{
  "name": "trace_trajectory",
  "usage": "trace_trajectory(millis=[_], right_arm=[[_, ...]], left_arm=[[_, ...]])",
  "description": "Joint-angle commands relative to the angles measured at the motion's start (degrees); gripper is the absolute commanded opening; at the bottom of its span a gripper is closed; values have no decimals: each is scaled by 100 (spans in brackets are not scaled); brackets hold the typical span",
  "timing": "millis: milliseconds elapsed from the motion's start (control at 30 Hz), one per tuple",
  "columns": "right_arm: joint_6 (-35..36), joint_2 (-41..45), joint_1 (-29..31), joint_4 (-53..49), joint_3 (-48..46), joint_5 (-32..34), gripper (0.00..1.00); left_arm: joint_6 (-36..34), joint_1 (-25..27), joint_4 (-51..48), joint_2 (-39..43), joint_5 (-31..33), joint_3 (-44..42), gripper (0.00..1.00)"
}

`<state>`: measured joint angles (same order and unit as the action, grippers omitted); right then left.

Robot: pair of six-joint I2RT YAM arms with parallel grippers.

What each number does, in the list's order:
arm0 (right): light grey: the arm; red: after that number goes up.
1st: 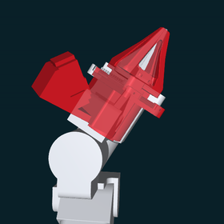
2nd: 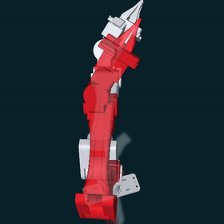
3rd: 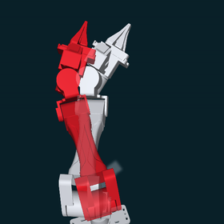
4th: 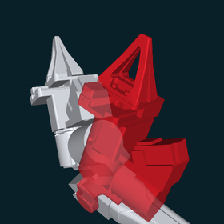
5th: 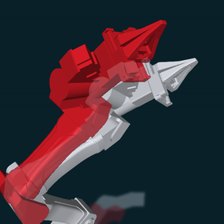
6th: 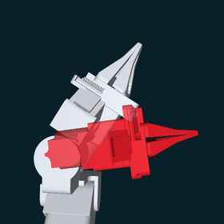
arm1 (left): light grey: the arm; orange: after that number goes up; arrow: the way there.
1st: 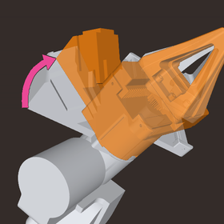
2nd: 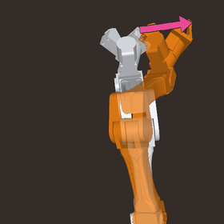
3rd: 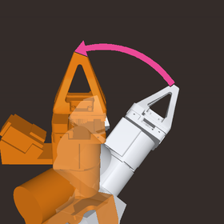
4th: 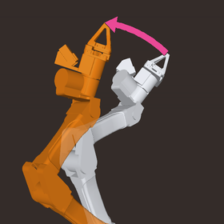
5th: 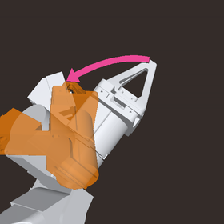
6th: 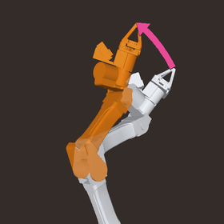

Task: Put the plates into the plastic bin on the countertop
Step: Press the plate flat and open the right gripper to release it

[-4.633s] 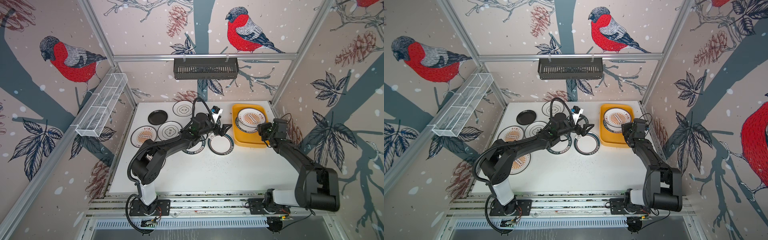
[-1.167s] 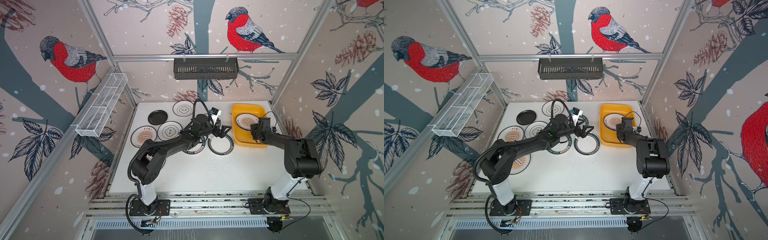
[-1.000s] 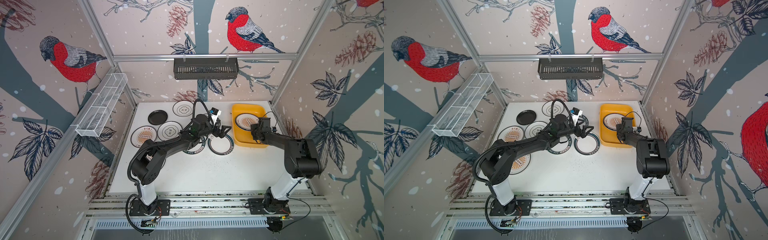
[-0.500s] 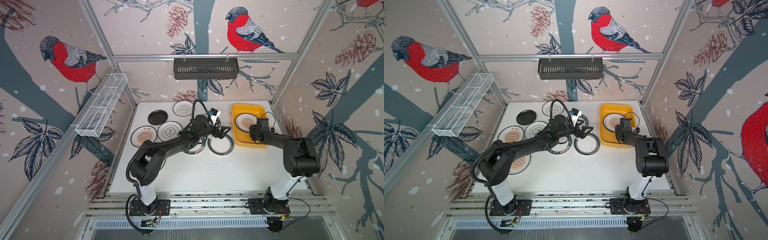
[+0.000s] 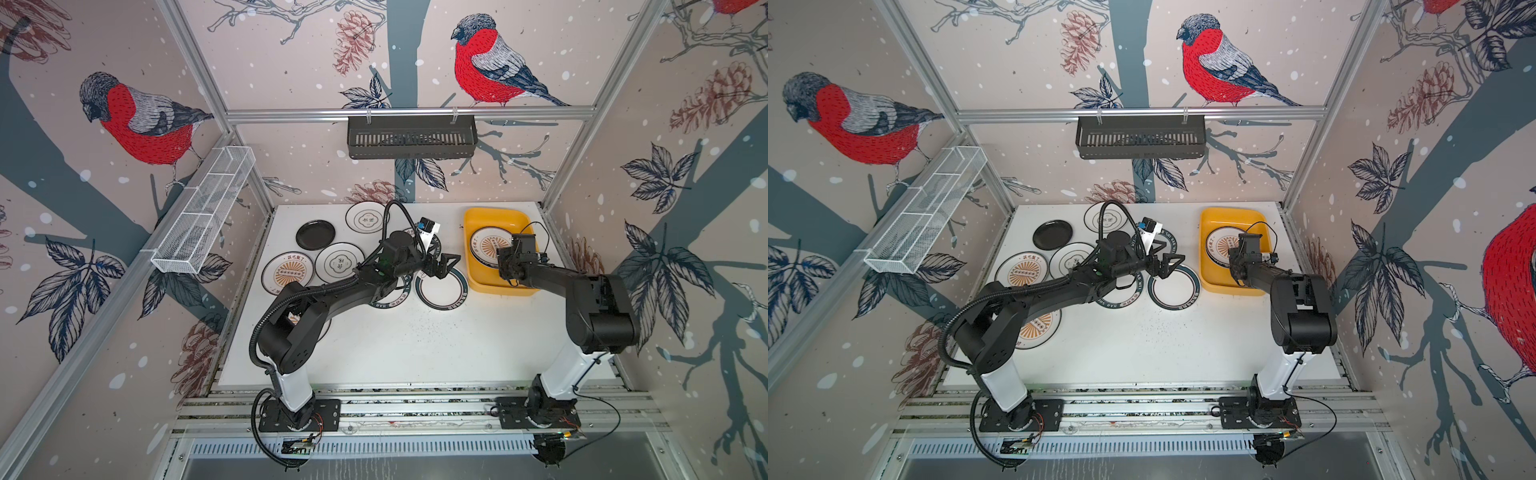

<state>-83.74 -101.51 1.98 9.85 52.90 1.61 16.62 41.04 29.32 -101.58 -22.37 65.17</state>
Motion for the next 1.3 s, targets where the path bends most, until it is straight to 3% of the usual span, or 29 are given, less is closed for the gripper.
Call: trace_trajectory(millis=[0, 433, 1267], right_arm=[[52, 48, 15, -408, 28, 110, 61], [90, 279, 41, -690, 80, 224, 76], [196, 492, 31, -1514, 386, 303, 88]], left_arm=[[-1, -1, 257, 76, -4, -36, 97], [34, 1, 368, 140, 13, -162, 96], [97, 1, 531, 297, 136, -425, 96]])
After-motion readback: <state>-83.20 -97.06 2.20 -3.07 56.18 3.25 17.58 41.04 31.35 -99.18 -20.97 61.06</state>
